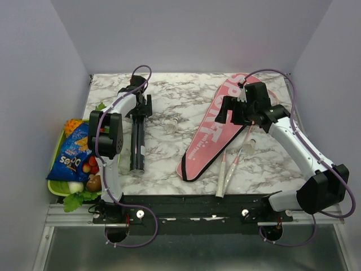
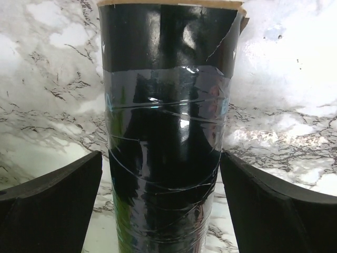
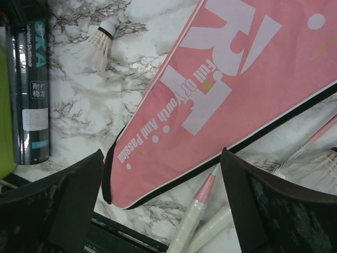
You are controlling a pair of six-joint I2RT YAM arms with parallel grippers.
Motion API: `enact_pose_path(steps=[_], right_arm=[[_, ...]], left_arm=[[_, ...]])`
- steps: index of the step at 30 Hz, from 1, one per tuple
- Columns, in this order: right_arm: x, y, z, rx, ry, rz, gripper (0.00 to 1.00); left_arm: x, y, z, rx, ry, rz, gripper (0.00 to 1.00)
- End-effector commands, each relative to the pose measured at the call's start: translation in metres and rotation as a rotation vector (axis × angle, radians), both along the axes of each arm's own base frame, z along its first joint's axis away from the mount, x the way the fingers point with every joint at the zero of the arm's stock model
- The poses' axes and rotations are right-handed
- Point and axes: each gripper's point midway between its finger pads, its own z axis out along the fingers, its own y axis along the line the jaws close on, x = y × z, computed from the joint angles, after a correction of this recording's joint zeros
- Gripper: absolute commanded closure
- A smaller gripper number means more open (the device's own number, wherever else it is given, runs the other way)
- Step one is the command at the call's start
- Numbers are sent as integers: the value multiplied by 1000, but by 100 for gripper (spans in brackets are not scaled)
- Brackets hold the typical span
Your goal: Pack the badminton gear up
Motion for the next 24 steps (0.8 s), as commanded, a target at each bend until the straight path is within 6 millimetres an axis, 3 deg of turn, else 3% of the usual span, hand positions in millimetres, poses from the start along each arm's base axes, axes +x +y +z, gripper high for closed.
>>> enact_pose_path(steps=[1,2,8,9,10,12,16,20,24], right_arm=[[-5,6,-4,5,35,35,0],[-5,6,-3,3,34,37,0],[-6,5,-5,2,41,36,0],[-7,5,-5,1,43,38,0],[-7,5,-4,2,41,41,0],[-9,5,-2,-2,39,46,0],[-8,5,5,-4,28,56,0],[-12,12,18,21,18,106,0],[-20,11,27,21,11,131,0]], left_arm=[[2,3,-10,21,5,-2,1],[2,2,-13,16,11,-7,3],[3,-7,-16,-22,14,-47,44],[3,-8,-15,-27,14,-52,67],[3,-9,-15,-28,11,-58,83],[3,-9,-11,-31,6,-64,100],[8,-20,10,-59,-51,-111,100],[8,-43,54,-89,-140,-210,100],[-10,-72,82,-82,-188,-344,100]])
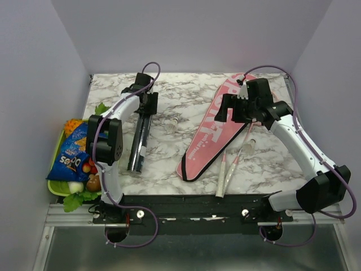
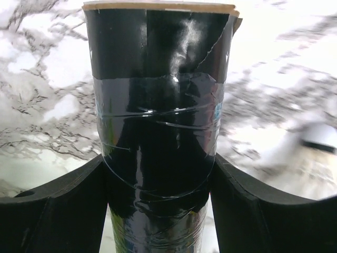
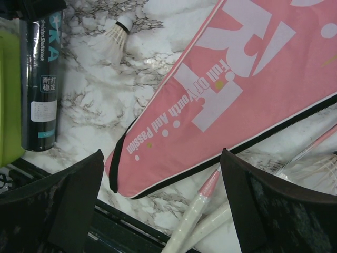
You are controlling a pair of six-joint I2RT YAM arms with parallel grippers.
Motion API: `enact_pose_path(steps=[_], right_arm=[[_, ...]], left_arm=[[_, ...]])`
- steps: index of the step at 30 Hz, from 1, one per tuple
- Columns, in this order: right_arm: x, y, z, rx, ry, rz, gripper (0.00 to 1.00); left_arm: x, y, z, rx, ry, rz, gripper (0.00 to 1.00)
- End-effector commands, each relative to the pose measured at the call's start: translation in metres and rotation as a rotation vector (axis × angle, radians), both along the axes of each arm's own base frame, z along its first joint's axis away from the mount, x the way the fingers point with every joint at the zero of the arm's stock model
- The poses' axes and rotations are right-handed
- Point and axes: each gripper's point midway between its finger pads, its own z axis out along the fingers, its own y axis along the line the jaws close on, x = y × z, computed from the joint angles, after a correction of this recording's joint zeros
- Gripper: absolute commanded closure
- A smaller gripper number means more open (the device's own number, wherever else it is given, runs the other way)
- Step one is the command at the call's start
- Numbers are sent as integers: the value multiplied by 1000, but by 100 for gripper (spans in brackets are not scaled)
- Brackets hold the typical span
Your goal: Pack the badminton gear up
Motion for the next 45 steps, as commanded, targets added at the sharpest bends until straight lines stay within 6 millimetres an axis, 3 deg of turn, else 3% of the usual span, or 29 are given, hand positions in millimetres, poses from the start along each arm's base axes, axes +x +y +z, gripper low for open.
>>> enact_pose_path(steps=[1,2,7,8,10,11,16,17,21,22,23,24,26,31,39,42,45], right_arm=[[-15,3,14,6,1,66,0],[-16,1,13,-3,2,63,0],[-25,-2,5,-30,15,98,0],[-26,-2,2,-42,14,110,0],[-25,3,-2,-54,16,135,1],[-24,5,-7,-64,29,151,1],[-19,20,-28,-157,57,185,4],[-16,20,-32,-173,58,172,4],[-4,42,-35,-184,14,213,4],[-3,55,-44,-216,18,242,4],[1,62,-47,-244,-3,271,4],[8,71,-43,-257,-36,283,4],[14,87,-55,-305,-57,325,4],[36,123,-53,-318,-188,393,4],[62,165,-86,-339,-263,475,5],[72,166,-89,-366,-263,429,6],[75,156,-77,-393,-284,378,6]], left_arm=[[-16,-52,69,-58,-155,-228,100],[-22,-58,83,-60,-189,-267,100],[-56,-90,108,-104,-242,-411,100],[-66,-100,122,-117,-275,-460,100],[-79,-106,127,-111,-286,-501,100],[-87,-111,140,-120,-315,-516,100],[-111,-103,160,-133,-358,-507,100],[-119,-100,175,-141,-399,-506,100],[-145,-95,189,-182,-457,-528,100],[-152,-99,194,-212,-473,-554,100],[-161,-98,207,-230,-516,-566,100],[-167,-98,202,-240,-516,-577,100],[-181,-101,213,-295,-548,-593,100],[-205,-108,218,-375,-569,-646,100],[-237,-120,234,-493,-625,-733,100],[-243,-119,238,-492,-642,-747,100],[-256,-121,239,-513,-629,-793,100]])
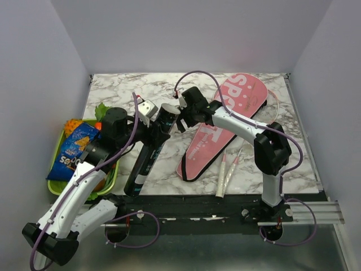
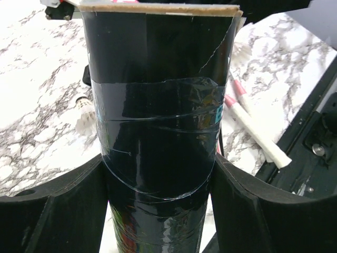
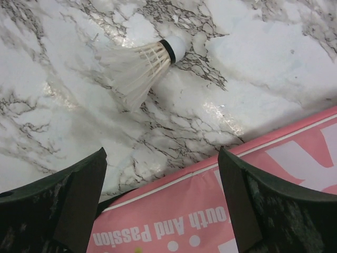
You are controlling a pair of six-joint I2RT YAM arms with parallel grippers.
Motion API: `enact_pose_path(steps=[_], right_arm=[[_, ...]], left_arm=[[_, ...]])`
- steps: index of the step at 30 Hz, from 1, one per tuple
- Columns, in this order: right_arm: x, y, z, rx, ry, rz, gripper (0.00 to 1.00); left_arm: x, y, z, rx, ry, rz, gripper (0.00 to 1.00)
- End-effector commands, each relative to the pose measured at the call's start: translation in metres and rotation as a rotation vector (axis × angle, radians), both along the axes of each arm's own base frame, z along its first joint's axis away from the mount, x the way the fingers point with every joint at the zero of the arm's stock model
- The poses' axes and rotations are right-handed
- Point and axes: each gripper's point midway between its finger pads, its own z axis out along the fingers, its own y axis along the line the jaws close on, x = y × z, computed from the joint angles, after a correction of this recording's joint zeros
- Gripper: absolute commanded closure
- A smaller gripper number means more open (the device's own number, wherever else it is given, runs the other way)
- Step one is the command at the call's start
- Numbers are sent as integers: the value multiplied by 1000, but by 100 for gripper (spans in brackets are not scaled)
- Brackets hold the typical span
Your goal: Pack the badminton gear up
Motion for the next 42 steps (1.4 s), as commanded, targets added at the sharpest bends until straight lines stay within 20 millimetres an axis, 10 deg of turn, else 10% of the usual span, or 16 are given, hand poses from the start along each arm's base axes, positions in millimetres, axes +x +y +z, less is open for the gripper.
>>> enact_pose_path(steps=[1,5,13,29,42], right_arm=[[20,-7,41,-2,-146,-66,6],[19,-45,79,-88,-208,-195,5],[-58,-96,118,4,-96,-282,5],[-197,-86,210,370,186,57,11],[-234,-77,230,633,307,185,21]], left_arm=[[-22,-10,21,-61,-50,-108,100],[-45,-18,20,-87,-68,-234,100],[-63,-27,7,-105,-38,-347,100],[-60,-71,-26,-4,65,-539,100],[-99,-107,-33,-41,92,-649,100]])
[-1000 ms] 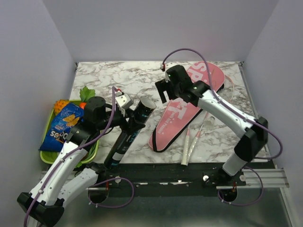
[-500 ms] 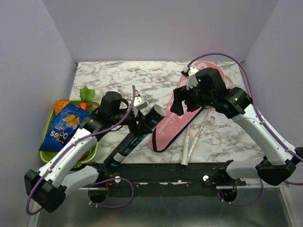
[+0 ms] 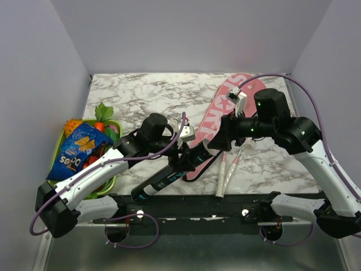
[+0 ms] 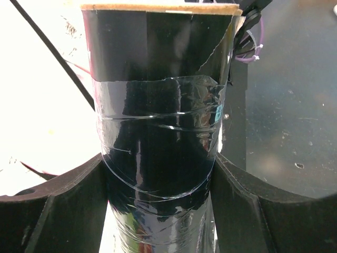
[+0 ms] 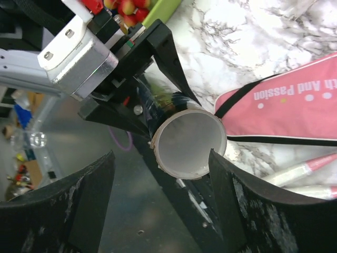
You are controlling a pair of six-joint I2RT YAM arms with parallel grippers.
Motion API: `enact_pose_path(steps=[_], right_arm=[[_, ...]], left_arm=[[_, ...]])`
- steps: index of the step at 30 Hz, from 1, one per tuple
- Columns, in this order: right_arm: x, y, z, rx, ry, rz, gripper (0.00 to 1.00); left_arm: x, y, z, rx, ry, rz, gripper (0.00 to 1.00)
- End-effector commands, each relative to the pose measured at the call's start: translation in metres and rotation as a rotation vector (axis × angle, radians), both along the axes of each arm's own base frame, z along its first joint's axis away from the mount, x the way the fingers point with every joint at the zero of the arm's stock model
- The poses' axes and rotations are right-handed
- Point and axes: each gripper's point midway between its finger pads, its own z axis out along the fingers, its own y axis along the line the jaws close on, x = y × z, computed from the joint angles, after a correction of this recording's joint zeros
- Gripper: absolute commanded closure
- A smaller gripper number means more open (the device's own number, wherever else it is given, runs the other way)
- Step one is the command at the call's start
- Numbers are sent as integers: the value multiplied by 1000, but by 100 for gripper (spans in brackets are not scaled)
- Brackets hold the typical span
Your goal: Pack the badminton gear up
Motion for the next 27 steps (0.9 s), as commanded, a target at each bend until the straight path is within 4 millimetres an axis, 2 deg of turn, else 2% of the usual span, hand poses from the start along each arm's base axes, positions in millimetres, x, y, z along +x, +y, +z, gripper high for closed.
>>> enact_pose_path(steps=[1,4,8,15,20,27], right_arm=[[-16,11,8,130,79,79,22],[-21,14,1,146,113,108,28],[-34,23,10,222,149,199,34],[-35,32,6,247,194,243,49],[-34,32,-3,233,214,236,50],[-22,30,-6,202,179,171,48]], left_arm=[[-5,-5,19,-109,-44,14,100],[-3,1,18,-107,-67,56,100],[0,5,11,-75,-64,90,100],[-1,11,3,-52,-66,107,100],[-1,13,1,-48,-80,107,100],[-6,14,4,-59,-74,89,100]])
